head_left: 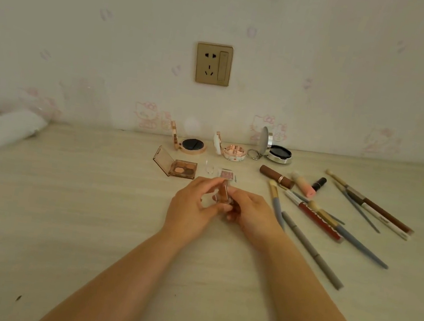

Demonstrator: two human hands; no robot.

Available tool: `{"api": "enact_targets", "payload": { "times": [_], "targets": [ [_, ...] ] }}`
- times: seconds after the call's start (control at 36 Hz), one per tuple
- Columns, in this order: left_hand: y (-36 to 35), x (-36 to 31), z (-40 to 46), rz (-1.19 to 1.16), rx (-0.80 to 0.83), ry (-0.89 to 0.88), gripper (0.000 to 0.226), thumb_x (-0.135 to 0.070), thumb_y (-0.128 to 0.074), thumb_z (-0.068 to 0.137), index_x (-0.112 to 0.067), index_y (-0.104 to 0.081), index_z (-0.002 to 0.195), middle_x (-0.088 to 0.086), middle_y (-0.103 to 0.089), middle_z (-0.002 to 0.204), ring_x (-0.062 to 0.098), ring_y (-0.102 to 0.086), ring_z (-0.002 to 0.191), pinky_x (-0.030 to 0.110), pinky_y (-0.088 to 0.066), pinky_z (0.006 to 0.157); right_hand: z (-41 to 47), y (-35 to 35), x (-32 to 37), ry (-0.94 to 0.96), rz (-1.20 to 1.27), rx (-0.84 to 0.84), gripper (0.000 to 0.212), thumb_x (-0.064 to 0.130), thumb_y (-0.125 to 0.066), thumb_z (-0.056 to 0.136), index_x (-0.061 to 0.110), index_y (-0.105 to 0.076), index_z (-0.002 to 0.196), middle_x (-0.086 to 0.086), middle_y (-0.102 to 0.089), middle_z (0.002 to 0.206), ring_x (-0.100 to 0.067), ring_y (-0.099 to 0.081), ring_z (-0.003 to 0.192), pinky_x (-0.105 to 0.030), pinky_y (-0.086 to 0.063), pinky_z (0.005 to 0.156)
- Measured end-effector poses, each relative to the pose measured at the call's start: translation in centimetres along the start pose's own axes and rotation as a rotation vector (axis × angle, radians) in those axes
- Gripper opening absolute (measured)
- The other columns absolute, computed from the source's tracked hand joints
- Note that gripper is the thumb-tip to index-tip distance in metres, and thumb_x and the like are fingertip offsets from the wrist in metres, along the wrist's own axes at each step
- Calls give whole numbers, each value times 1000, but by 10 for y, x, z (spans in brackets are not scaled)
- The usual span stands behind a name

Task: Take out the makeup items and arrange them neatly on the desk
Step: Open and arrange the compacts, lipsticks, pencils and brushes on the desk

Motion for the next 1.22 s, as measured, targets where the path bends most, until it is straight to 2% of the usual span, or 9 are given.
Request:
{"api": "enact_targets", "payload": {
  "times": [0.11, 0.31, 0.44, 0.58, 0.75, 0.83, 0.92, 1.08, 1.22],
  "targets": [
    [-1, 0, 1, -66, 1, 46, 56, -27, -77, 75, -29, -56, 126, -18, -57, 113, -5, -54, 103, 6, -41, 75, -4, 2, 6, 33, -119, -66, 35, 29, -45, 96, 4, -70, 93, -6, -64, 77, -10, -49, 60, -11, -41, 54],
    [1, 4, 1, -183, -34, 103, 53, -19, -79, 73, -27, -59, 122, -20, -57, 110, -1, -57, 106, 24, -49, 84, -2, 7, 4, 41, -225, -128, 40, 23, -34, 98, -2, -66, 97, -6, -62, 72, -17, -45, 67, -22, -37, 60],
    [3, 3, 0, -231, -45, 106, 47, -19, -74, 78, -31, -57, 119, -26, -54, 106, -3, -56, 103, 14, -47, 81, 2, 0, 0, 27, 41, 3, 38, 13, -32, 98, 14, -69, 89, -7, -69, 91, -16, -60, 81, -30, -49, 75],
    [3, 3, 2, -295, -53, 125, 45, -22, -72, 80, -28, -55, 121, -13, -53, 120, -5, -56, 99, 12, -48, 80, 10, 8, -3, -12, 368, -79, 24, 5, -39, 96, 8, -61, 106, -8, -66, 89, -18, -61, 79, -30, -50, 73],
    [0, 7, 12, -231, -1, 177, 46, -24, -72, 80, -24, -55, 123, -13, -58, 114, 1, -54, 107, 10, -42, 83, 20, 30, 0, 29, -228, 129, 41, 19, -62, 88, 27, -52, 127, 2, -65, 101, -14, -62, 95, -30, -49, 90],
    [-6, 6, 20, -169, 90, 159, 48, -24, -71, 82, -23, -53, 126, -9, -59, 120, 3, -54, 110, 20, -41, 91, 26, 42, 6, 50, -509, 135, 49, 16, -70, 81, 25, -52, 126, 7, -62, 100, -4, -59, 88, -12, -47, 77],
    [-12, 3, 30, -130, 161, 146, 47, -22, -70, 83, -23, -52, 126, -9, -58, 122, 3, -54, 111, 24, -43, 94, 34, 52, 8, 101, -600, 83, 44, 17, -73, 79, 21, -55, 120, 9, -58, 91, 0, -55, 76, -8, -44, 67],
    [-25, 0, 51, -46, 256, 134, 46, -24, -73, 80, -23, -52, 121, -14, -56, 115, -1, -54, 106, 5, -39, 76, 42, 75, 7, 149, -856, -6, 45, 32, -72, 79, 31, -57, 121, 4, -54, 100, -9, -48, 91, -17, -40, 81],
    [-36, -11, 69, 98, 279, 62, 56, -29, -74, 78, -25, -48, 127, -12, -55, 113, 4, -57, 104, 20, -48, 88, 48, 89, 7, 151, -1033, -79, 46, 42, -66, 82, 35, -53, 126, 3, -53, 109, -18, -41, 112, -32, -32, 103]
  ]
}}
Point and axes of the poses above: each hand's wrist, its own z-axis towards the middle knuckle, its own y-axis out of the back of the hand, x = y × z, the point moved 5 cm from there along z, towards the middle knuckle
